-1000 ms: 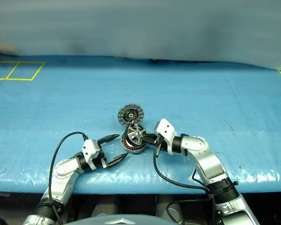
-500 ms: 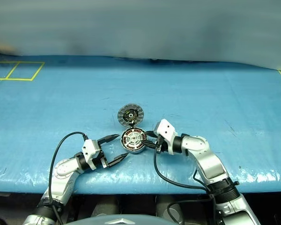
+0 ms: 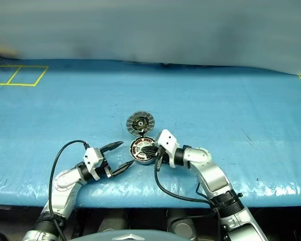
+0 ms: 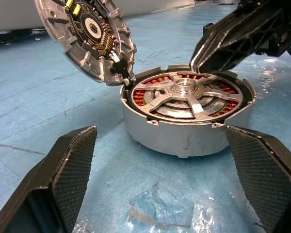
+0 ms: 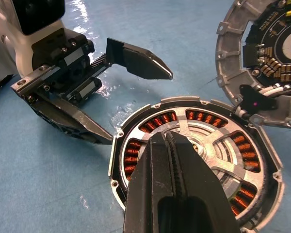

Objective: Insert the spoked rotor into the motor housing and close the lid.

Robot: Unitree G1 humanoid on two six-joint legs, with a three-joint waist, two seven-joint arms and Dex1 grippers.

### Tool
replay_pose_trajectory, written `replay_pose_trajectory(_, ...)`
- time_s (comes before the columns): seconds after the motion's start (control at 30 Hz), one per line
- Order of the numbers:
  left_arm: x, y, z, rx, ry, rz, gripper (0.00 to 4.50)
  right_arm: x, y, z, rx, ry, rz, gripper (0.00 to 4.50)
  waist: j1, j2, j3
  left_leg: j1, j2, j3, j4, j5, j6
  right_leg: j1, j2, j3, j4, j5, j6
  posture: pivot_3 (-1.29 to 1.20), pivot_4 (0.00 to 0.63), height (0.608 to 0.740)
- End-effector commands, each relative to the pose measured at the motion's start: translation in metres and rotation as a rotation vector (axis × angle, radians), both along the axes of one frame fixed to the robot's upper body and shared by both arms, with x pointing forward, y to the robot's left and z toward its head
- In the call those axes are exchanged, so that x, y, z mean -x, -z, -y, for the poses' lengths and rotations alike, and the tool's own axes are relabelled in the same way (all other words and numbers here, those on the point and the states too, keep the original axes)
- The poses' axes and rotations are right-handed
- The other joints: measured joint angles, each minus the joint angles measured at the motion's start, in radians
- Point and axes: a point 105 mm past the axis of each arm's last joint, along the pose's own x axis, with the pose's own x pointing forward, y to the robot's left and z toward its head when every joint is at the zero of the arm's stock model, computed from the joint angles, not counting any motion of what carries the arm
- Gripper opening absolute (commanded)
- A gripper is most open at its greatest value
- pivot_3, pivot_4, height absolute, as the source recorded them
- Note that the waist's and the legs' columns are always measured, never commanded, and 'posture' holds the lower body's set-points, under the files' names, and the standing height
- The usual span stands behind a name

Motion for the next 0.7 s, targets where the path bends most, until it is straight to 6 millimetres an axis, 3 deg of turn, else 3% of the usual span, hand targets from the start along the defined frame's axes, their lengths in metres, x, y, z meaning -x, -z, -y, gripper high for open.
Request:
replay_pose_trajectory(0.03,-0.001,-0.011,-0.005,0.006,-0.015,0.052,4.5,0.001,-0.002,-0.006,0.01,-0.032,0.033,0.04,0.0,0.0,0.0,0.0,0.0,0.0,0.0,0.0,0.0,0.0,0.0,0.0,0.0,0.0,0.0,0.0,0.15,0.74)
replay_pose_trajectory(0.2,-0.001,-0.011,-0.005,0.008,-0.018,0.053,4.5,0.002,-0.003,-0.004,0.018,-0.03,0.041,0.04,-0.001,0.0,0.0,0.0,0.0,0.0,0.0,0.0,0.0,0.0,0.0,0.0,0.0,0.0,0.0,0.0,0.15,0.74)
replay_pose_trajectory(0.37,-0.003,-0.01,-0.005,0.008,-0.034,0.048,4.5,-0.004,-0.026,0.0,-0.06,-0.003,0.089,0.04,0.0,0.0,0.0,0.0,0.0,0.0,0.0,0.0,0.0,0.0,0.0,0.0,0.0,0.0,0.0,0.0,0.15,0.74)
replay_pose_trajectory(0.53,-0.018,-0.007,-0.023,-0.022,-0.172,-0.012,4.5,-0.013,-0.045,0.014,-0.127,0.068,0.119,0.04,-0.001,0.0,0.0,0.0,0.0,0.0,0.001,0.0,0.0,0.0,0.0,0.0,0.0,0.0,0.0,0.0,0.15,0.74)
replay_pose_trajectory(0.7,-0.032,-0.015,-0.038,-0.011,-0.235,-0.034,4.5,-0.011,-0.041,0.028,-0.112,0.093,0.103,0.04,0.001,0.0,0.0,0.0,0.0,-0.001,0.0,0.0,0.0,0.0,0.0,0.0,0.0,0.0,0.0,0.0,0.15,0.74)
